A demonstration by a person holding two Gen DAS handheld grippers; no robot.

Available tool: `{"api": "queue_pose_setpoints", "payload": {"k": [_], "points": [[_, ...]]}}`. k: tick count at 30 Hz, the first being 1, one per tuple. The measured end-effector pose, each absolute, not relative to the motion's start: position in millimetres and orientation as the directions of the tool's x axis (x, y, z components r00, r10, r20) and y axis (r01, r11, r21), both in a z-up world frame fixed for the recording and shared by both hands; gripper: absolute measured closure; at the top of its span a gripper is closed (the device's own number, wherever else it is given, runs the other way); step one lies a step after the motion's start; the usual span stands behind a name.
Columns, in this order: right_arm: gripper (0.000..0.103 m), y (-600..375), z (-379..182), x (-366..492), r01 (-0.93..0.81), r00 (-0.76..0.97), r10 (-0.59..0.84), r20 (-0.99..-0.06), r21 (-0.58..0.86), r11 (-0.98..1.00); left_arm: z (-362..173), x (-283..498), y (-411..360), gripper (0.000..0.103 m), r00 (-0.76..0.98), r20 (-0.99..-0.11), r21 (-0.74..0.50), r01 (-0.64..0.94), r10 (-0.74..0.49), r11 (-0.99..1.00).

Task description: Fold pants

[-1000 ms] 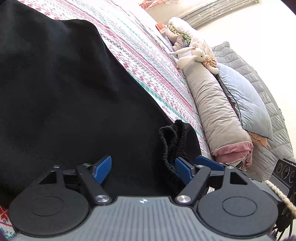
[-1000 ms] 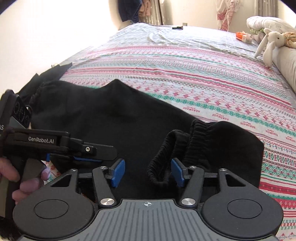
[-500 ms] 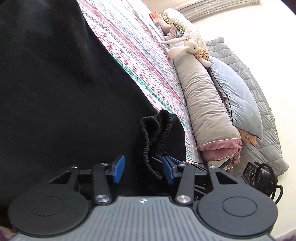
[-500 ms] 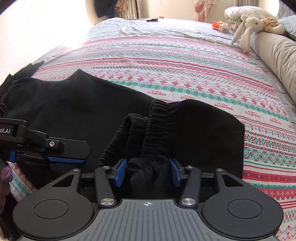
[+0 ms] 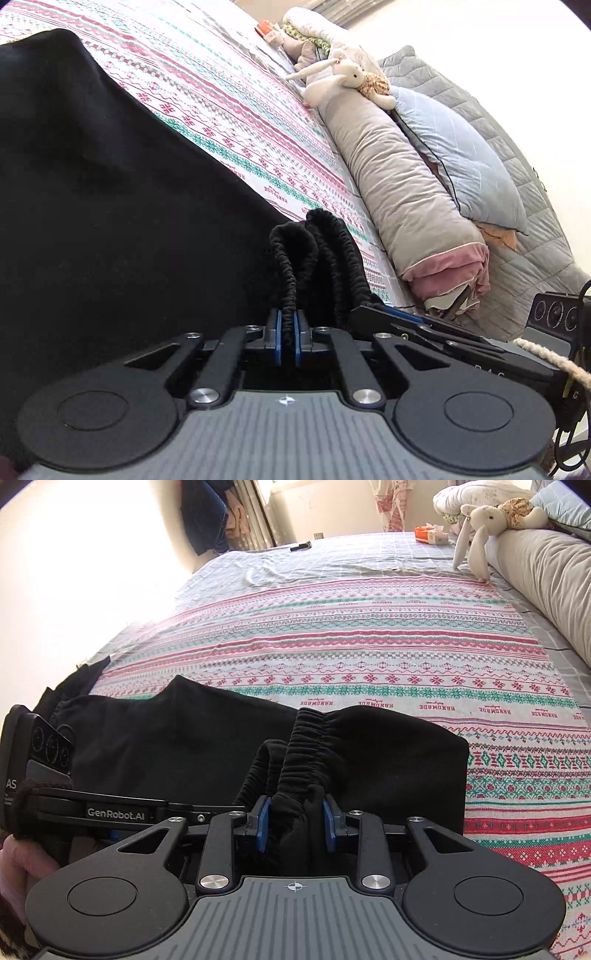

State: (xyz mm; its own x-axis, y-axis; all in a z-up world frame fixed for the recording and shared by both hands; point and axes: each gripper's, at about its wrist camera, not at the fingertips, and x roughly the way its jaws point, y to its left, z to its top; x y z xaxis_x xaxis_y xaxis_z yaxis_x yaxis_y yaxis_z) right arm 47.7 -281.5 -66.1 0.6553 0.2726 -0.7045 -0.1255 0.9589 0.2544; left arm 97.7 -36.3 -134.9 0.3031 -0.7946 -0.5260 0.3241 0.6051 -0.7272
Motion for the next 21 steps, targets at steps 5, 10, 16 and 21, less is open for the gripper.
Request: {"api": "queue_pose_setpoints", "payload": {"k": [5, 10, 16, 21], "points": [[0.075, -259, -71, 48, -0.182, 0.639, 0.327, -0.696, 0.276, 0.944, -149, 99, -10, 0.064, 0.324, -0.548, -0.749, 0.222, -0.771, 0.625], [0.074, -227, -81, 54, -0.229, 0.631, 0.359, -0.688, 0.277, 0.933, -160, 102, 10, 0.063, 0.326, -0.488, -0.833, 0.102, -0.81, 0.543], [0.039, -216, -91, 49, -0.232, 0.611, 0.358, -0.706, 0.273, 0.934, -157, 103, 17, 0.062, 0.341, -0.488, -0.836, 0.08, -0.803, 0.542], [0.034, -191, -94, 35, -0.289, 0.634, 0.28, -0.721, 0.116, 0.95, -161, 109, 16, 0.036, 0.331, -0.449, -0.868, 0.059, -0.83, 0.493]]}}
